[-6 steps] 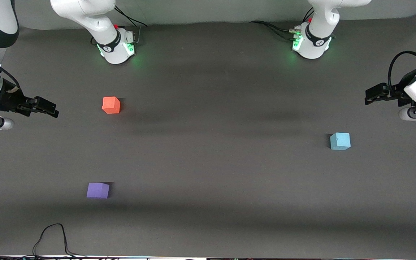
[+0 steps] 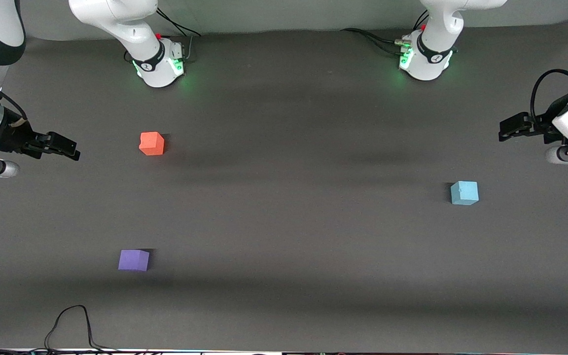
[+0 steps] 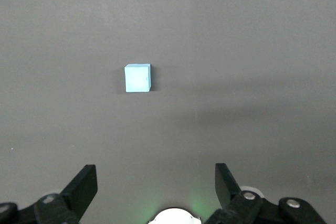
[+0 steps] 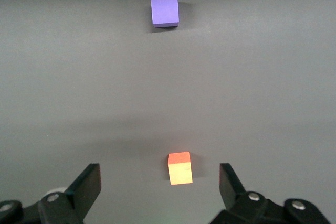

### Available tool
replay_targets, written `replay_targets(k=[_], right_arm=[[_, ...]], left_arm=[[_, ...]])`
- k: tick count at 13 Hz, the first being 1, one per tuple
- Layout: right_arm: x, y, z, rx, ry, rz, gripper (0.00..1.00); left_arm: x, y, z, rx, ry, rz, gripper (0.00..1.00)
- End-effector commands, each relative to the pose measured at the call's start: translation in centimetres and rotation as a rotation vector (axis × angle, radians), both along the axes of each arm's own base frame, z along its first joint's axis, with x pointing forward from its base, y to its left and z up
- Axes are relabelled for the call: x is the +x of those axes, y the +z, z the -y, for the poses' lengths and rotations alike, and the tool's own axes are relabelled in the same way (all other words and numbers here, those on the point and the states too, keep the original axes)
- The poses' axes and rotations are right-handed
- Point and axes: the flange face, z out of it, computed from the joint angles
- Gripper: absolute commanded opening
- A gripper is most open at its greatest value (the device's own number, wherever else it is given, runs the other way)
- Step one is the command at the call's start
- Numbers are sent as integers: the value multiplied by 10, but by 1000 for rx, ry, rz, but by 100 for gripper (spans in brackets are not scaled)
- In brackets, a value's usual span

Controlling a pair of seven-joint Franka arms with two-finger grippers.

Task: Place blue block between orange and purple blocks
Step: 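Reach the left gripper toward the light-blue cube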

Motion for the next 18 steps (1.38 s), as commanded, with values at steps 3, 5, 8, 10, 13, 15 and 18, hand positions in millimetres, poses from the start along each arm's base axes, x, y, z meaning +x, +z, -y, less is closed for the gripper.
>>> replay_targets(k=[3,5,8,10,13,15,18], right_arm=[[2,4,1,-11,14,-1,100],[2,4,1,-11,14,-1,100],[2,4,2,-11,14,-1,100],[2,2,2,-11,14,-6,100],[2,2,2,-11,14,-6,100],[2,2,2,-11,14,-6,100],[2,3,2,-11,14,-6,100]], left_arm=[[-29,6,-40,27,-32,-10,100],[-40,-4,-55,41,-48,9,100],[-49,-39,-61,38,-67,31,100],[-47,-80,-57,36,-78,33,100],[-41,-173,-46,34,-111,44,100],[-28,-215,-45,31,-138,36,100],[-25,-282,-50,28,-172,62,100]])
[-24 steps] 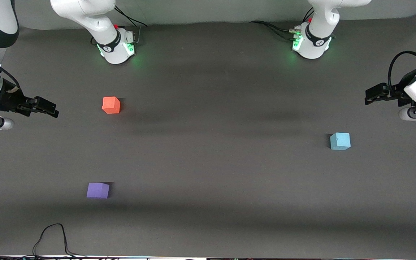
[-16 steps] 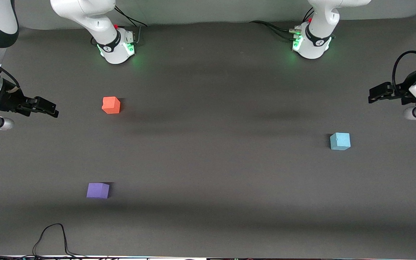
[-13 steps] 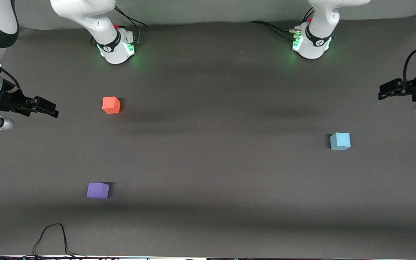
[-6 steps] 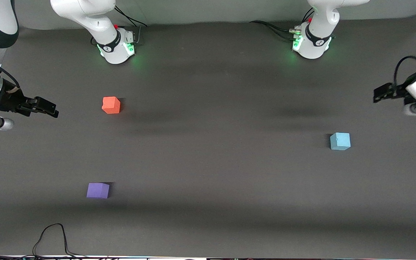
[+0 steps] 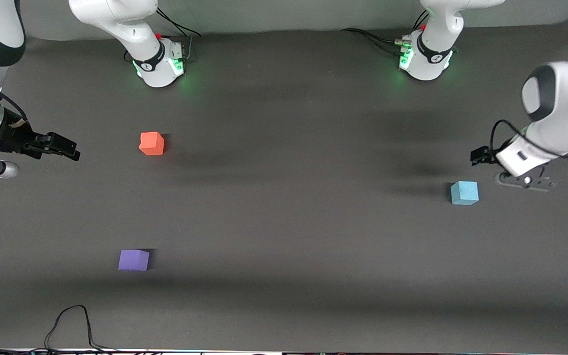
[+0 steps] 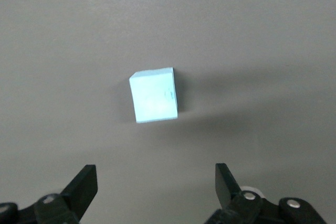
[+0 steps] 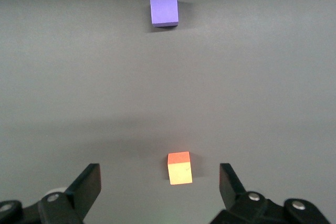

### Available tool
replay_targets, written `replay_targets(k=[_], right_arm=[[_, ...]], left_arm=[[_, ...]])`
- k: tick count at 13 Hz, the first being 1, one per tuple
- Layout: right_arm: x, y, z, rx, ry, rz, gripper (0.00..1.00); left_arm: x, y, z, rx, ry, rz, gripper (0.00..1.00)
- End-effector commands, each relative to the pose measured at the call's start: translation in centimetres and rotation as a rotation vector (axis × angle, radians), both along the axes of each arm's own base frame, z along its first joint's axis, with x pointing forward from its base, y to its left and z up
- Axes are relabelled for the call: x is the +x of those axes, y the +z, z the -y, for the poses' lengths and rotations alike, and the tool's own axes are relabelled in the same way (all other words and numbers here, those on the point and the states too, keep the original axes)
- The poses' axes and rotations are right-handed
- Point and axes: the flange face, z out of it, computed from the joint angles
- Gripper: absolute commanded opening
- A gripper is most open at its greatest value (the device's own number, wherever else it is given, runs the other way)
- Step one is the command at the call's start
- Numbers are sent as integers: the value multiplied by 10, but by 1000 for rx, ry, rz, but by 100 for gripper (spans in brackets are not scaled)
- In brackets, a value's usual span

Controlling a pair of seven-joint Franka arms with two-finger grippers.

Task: Place blue block between orange and purple blocks
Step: 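Lower the left gripper onto the blue cube and close it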

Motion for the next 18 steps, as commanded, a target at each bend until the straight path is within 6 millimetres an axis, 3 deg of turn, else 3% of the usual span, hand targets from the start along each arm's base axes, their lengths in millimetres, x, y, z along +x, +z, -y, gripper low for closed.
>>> replay_targets(k=[1,3,4,10,11,13,14,18], right_arm=[[1,4,1,-10,16,-3,100],[1,4,1,-10,16,-3,100],[2,3,1,-11,16,-5,100],[1,4,1,-11,13,-4,100],[2,3,1,-11,13,-5,100],[1,4,1,-11,13,-4,100],[1,4,1,-11,13,-4,100],[2,3,1,-11,14,-5,100]], left_arm=[[-8,-59,-3,5,-40,45,100],[-10,-100,-2,4,-47,65,100],[-9,-110,-2,4,-48,70,100],[-2,-145,-3,4,-59,82,100],[-1,-144,-4,5,-55,82,95],[2,-141,-5,5,-41,81,45],[4,-140,-5,3,-31,84,32],[11,-136,-5,4,-30,93,30]])
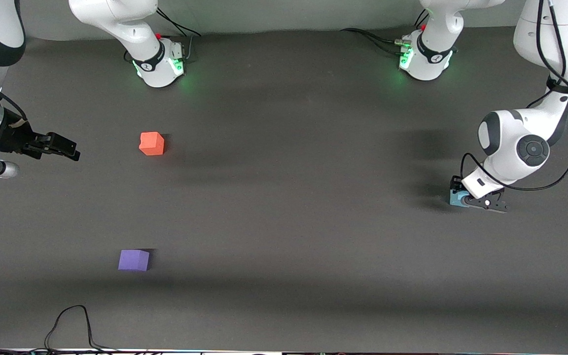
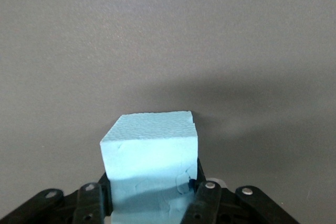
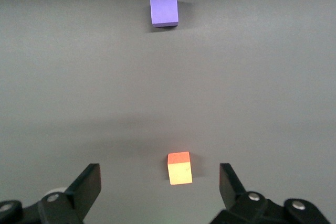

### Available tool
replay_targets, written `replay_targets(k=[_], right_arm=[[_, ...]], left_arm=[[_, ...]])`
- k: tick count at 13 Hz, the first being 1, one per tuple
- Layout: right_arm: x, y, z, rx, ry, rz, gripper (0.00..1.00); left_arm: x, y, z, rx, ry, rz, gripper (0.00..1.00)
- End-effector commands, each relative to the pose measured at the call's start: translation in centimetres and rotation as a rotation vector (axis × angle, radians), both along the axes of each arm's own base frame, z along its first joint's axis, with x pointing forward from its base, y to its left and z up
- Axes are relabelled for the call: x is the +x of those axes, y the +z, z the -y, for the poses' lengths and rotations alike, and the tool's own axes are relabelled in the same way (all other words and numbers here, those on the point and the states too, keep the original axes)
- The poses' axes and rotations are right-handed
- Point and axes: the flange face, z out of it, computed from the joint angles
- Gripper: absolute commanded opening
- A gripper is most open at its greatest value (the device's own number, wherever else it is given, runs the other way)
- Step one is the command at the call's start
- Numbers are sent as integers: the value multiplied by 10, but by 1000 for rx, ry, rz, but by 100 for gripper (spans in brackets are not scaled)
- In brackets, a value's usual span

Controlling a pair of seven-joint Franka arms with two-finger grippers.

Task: Place blue block between orange and purple blocks
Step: 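Lift the blue cube and carry it to the table middle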

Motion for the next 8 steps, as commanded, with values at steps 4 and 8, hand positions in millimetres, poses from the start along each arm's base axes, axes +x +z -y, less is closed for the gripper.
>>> replay_targets(k=[4,8], right_arm=[[2,3,2,-11,13,-5,100],[2,3,2,-11,11,-5,100]], left_arm=[[33,84,-5,6,48,-96,30],[24,187,19,9,114,-89,30]])
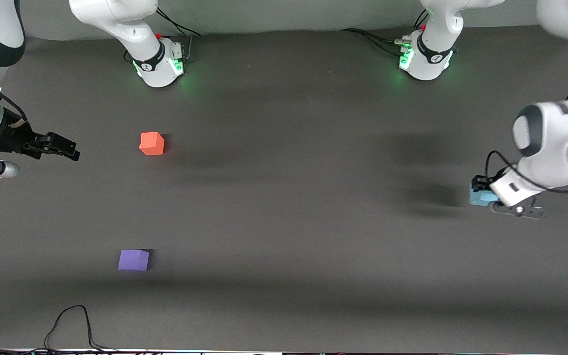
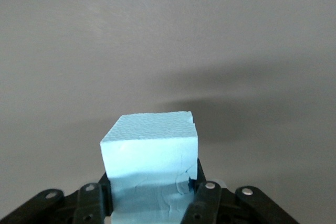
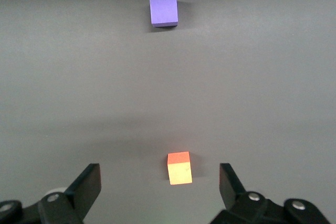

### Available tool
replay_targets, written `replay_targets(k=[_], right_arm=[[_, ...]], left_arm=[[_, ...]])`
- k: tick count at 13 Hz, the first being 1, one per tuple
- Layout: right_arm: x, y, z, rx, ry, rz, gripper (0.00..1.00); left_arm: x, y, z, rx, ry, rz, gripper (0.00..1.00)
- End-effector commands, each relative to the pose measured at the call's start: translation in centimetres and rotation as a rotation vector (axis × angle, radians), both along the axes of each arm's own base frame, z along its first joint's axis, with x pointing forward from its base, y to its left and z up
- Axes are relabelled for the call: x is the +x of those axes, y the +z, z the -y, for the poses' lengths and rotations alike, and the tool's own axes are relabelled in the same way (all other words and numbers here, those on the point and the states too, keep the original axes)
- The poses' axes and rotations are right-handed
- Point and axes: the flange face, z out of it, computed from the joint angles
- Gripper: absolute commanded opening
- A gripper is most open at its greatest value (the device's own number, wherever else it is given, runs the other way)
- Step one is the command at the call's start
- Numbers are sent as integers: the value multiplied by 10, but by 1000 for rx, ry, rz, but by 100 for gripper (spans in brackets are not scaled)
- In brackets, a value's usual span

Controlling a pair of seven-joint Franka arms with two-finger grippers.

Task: Place blue block between orange and purple blocks
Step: 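Lift the blue cube and carry it to the table middle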

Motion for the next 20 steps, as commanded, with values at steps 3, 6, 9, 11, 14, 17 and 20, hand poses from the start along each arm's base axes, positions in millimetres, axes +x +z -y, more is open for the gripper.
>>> replay_targets(k=[3,6,9,11,14,17,20], right_arm=[[2,4,1,-9,12,-3,100],[2,4,1,-9,12,-3,100],[2,4,1,-9,9,-3,100],[2,4,0,-9,9,-3,100],[1,4,-2,-9,9,-2,100],[1,4,-4,-8,14,0,100],[3,-1,-27,-2,52,0,100]], left_arm=[[-21,81,155,24,111,-12,31],[-47,72,326,12,191,5,31],[-66,29,478,-24,270,39,31],[-94,-39,548,-52,235,30,31],[-101,-108,561,-45,211,23,31],[-123,-137,577,-19,153,20,93],[-120,-126,576,-23,151,34,100]])
